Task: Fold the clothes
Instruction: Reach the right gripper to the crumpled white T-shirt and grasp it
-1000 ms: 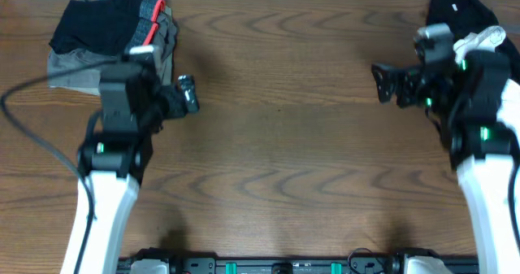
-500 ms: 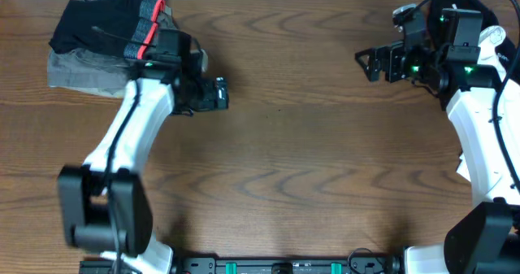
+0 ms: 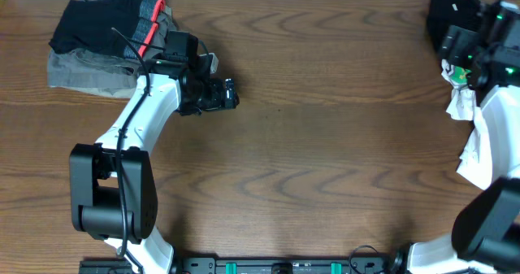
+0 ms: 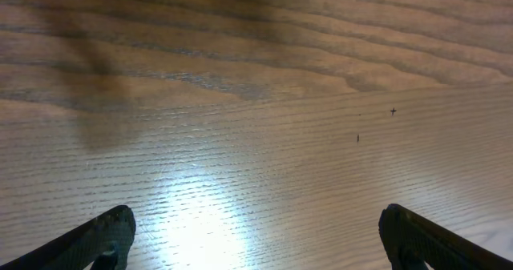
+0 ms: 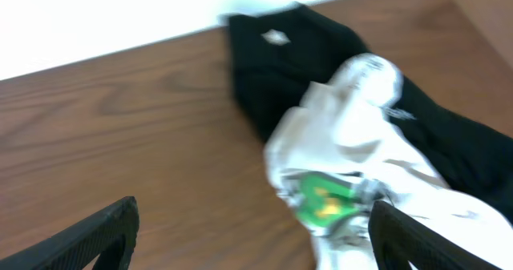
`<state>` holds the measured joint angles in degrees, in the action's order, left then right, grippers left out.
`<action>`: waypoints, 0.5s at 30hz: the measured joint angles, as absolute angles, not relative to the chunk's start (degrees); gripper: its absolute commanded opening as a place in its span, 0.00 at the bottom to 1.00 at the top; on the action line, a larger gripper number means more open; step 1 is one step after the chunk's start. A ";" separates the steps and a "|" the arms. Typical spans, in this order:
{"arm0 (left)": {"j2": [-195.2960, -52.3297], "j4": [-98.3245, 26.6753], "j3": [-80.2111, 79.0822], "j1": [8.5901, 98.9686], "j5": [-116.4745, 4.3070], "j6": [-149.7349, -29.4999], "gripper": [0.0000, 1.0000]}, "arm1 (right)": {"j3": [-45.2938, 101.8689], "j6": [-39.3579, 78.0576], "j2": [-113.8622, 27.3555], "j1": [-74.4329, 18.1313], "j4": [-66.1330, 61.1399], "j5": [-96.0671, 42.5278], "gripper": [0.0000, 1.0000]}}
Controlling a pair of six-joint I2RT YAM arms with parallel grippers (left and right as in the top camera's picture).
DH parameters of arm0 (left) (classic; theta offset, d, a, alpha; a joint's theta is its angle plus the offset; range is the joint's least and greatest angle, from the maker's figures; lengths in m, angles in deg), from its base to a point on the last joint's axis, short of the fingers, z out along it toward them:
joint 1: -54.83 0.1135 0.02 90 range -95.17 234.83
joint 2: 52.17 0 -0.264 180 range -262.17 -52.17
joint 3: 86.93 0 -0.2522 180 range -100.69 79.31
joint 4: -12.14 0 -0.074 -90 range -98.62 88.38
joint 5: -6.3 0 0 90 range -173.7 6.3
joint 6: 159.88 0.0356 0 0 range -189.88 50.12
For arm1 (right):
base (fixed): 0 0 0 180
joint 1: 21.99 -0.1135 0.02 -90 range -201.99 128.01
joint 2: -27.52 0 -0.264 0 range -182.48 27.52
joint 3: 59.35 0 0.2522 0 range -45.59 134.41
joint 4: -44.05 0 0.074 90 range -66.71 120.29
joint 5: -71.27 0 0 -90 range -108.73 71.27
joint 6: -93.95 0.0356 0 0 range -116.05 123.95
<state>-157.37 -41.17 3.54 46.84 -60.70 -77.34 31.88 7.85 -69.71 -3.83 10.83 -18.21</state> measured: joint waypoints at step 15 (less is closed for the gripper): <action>-157.37 -37.34 3.54 45.40 -61.59 -75.97 0.98 | 32.04 8.22 -88.81 4.21 28.20 -18.32 0.77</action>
<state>-157.37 -37.34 3.54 45.40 -61.59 -75.97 32.04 8.22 -88.81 4.21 28.20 -18.32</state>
